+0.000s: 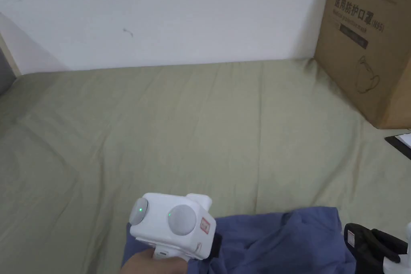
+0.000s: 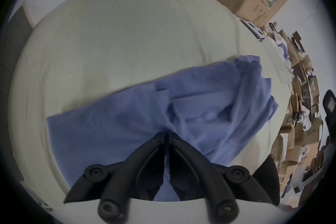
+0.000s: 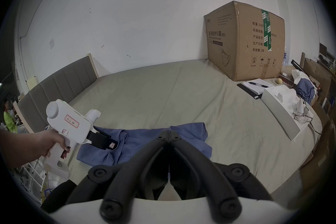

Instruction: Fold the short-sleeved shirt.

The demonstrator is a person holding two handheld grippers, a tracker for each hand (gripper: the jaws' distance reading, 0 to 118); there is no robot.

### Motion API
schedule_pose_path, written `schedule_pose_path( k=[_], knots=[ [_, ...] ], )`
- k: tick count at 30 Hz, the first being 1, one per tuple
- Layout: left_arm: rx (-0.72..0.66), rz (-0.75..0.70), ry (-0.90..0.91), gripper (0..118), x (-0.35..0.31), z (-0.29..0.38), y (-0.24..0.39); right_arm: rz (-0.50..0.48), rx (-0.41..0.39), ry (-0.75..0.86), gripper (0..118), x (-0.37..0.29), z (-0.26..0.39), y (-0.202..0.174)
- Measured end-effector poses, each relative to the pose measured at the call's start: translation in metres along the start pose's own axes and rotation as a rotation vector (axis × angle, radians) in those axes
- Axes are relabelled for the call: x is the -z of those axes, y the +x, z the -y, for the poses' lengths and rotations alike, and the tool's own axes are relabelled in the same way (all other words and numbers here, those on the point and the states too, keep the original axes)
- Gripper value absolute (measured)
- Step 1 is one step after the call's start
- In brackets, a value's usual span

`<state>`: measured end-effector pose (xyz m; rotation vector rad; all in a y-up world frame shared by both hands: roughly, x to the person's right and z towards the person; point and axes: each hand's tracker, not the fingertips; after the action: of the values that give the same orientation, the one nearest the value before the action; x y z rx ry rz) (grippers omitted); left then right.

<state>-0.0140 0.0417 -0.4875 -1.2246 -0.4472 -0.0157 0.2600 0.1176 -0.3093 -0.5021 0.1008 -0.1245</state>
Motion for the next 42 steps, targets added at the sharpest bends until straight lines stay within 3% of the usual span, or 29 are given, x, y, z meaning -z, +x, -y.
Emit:
schedule_pose_path(
  k=[2, 6, 8, 10, 13, 15, 18, 19, 20, 22, 23, 26, 30, 33, 37, 38, 39, 40, 41, 42],
  knots=[
    [-0.038, 0.142, -0.015, 5, -0.005, -0.005, 0.006, -0.004, 0.004, -0.005, 0, 0.002, 0.001, -0.002],
    [-0.158, 0.568, -0.076, 5, -0.012, -0.006, 0.001, -0.017, 0.014, -0.002, 0, 0.003, 0.000, -0.007],
    [-0.189, 0.657, -0.004, 5, -0.026, -0.002, -0.009, -0.028, 0.019, 0.010, 0, 0.002, -0.002, -0.008],
    [-0.202, 0.630, 0.097, 5, -0.046, 0.003, -0.031, -0.037, 0.015, 0.016, 0, 0.001, -0.004, -0.009],
    [-0.263, 0.471, 0.198, 5, -0.073, 0.017, -0.081, -0.040, -0.004, 0.012, 0, 0.002, -0.005, -0.011],
    [-0.321, 0.362, 0.213, 5, -0.083, 0.032, -0.129, -0.045, -0.010, 0.005, 0, 0.004, -0.006, -0.013],
    [-0.399, 0.362, 0.146, 7, -0.080, 0.059, -0.195, -0.048, -0.018, -0.008, 0, 0.008, -0.006, -0.019],
    [-0.418, 0.391, 0.120, 13, -0.078, 0.067, -0.211, -0.050, -0.022, -0.013, 0, 0.009, -0.007, -0.021],
    [-0.446, 0.422, 0.096, 26, -0.074, 0.078, -0.221, -0.053, -0.028, -0.019, 0, 0.011, -0.007, -0.024],
    [-0.488, 0.469, 0.090, 86, -0.066, 0.095, -0.240, -0.057, -0.042, -0.025, 0, 0.012, -0.008, -0.031],
    [-0.510, 0.507, 0.082, 104, -0.059, 0.101, -0.245, -0.058, -0.049, -0.027, 0, 0.013, -0.009, -0.035],
    [-0.573, 0.646, 0.158, 118, -0.042, 0.116, -0.252, -0.067, -0.065, -0.040, 0, 0.018, -0.010, -0.045],
    [-0.687, 0.907, 0.188, 118, 0.009, 0.118, -0.266, -0.081, -0.070, -0.079, 0, 0.025, -0.011, -0.057],
    [-0.683, 1.071, 0.172, 118, 0.036, 0.103, -0.242, -0.080, -0.098, -0.088, 0, 0.028, -0.015, -0.065],
    [-0.596, 1.012, 0.147, 118, 0.043, 0.084, -0.213, -0.084, -0.135, -0.076, 0, 0.029, -0.023, -0.073],
    [-0.584, 0.986, 0.145, 111, 0.040, 0.082, -0.211, -0.088, -0.137, -0.073, 0, 0.029, -0.024, -0.075],
    [-0.558, 0.936, 0.147, 74, 0.037, 0.082, -0.209, -0.093, -0.137, -0.070, 0, 0.030, -0.025, -0.076],
    [-0.510, 0.799, 0.169, 19, 0.035, 0.081, -0.215, -0.097, -0.138, -0.068, 0, 0.030, -0.025, -0.078],
    [-0.449, 0.591, 0.153, 11, 0.036, 0.080, -0.212, -0.101, -0.138, -0.067, 0, 0.030, -0.025, -0.080],
    [-0.415, 0.459, 0.114, 11, 0.037, 0.082, -0.215, -0.106, -0.139, -0.068, 0, 0.030, -0.024, -0.082]
  ],
)
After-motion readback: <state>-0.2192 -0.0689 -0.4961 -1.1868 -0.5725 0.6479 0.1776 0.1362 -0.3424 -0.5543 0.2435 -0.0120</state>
